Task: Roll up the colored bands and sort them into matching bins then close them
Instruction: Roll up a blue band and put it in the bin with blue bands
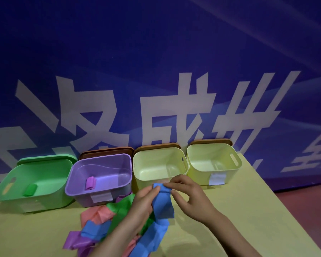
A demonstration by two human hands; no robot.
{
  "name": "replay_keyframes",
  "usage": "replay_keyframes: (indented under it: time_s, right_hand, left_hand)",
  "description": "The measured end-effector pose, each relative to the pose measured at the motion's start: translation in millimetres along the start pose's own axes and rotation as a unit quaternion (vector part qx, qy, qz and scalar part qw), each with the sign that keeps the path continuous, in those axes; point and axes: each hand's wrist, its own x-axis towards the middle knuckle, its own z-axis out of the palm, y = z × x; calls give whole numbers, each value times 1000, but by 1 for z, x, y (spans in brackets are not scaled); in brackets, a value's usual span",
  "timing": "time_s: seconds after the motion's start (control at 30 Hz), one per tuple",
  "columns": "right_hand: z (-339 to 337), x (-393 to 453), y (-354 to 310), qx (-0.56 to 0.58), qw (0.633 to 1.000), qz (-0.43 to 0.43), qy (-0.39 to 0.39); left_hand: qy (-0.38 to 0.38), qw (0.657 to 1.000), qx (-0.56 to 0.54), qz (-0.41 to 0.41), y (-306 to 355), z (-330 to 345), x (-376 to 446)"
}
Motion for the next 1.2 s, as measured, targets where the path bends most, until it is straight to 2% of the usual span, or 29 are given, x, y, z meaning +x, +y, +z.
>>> replay_keyframes:
  time_s: [0.07, 0.13, 0.27, 0.43, 0.53, 0.7, 0.8, 0.9, 1.07, 1.2]
  right_hand:
    - [2, 2, -7, 113, 988, 104, -1]
    - [7, 3, -11, 163, 969, 184, 1]
    - [14, 6, -18, 208, 950, 231, -7]
    - [16, 5, -20, 259, 926, 275, -6]
    - [17, 0, -15, 204, 943, 265, 3]
    - [16, -9, -7, 42, 986, 155, 41]
    - [15, -10, -5, 32, 988, 132, 68]
    - [12, -9, -3, 34, 988, 132, 76]
    - [-1, 0, -6, 30, 991, 101, 84]
    - [-4, 2, -9, 5, 996, 75, 57]
  left_hand:
    - [2, 1000, 11, 24, 0, 0, 0]
    - [8, 997, 49, 65, 1, -1, 1]
    - [18, 974, 174, 145, 1, -2, -3]
    - [40, 951, 242, 189, -1, -1, -9]
    - [43, 951, 244, 183, -5, 2, -10]
    - [37, 951, 250, 178, -6, 10, -10]
    - [12, 962, 230, 146, -3, 10, -8]
    - [-15, 982, 165, 95, 1, 13, -8]
    - [-1, 998, 64, 23, 5, 14, -8]
    - [3, 999, 46, 15, 5, 15, -7]
